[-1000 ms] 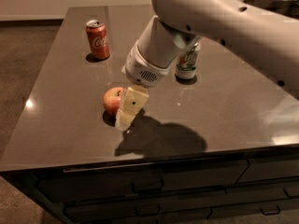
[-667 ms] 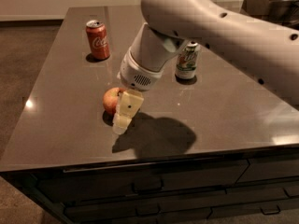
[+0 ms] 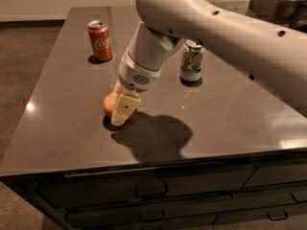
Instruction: Move apple near coke can
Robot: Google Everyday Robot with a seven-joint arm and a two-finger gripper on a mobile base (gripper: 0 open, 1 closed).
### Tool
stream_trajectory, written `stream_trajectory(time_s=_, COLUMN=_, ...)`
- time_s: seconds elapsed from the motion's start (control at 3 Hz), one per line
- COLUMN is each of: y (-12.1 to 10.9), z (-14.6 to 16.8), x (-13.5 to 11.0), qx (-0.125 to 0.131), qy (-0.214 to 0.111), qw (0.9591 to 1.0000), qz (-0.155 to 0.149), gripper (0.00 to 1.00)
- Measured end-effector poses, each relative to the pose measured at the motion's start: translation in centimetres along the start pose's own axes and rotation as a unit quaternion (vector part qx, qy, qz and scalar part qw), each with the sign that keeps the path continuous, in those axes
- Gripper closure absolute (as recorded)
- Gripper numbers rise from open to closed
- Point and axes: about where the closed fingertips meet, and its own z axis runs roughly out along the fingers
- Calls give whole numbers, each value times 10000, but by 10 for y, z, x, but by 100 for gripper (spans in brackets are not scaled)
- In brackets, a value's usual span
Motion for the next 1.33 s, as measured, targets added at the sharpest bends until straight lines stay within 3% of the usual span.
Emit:
stream_trajectory(time_s=0.33, y=-6, z=-3, x=-12, qx=2, qy=64, qw=9999, qz=-121, gripper=64)
stream_trajectory(time_s=0.67, y=-35, z=-18, x=-31, qx=199, qy=108, qw=9997, qz=-81, gripper=88)
stream_trajectory(time_s=1.0, y=-79, z=-35, x=-47, qx=457, qy=78, qw=9989, qz=90, gripper=100)
stream_trajectory(time_s=1.33, y=-126, z=-43, x=-55, qx=697, qy=-28, qw=9969, qz=376, gripper=100)
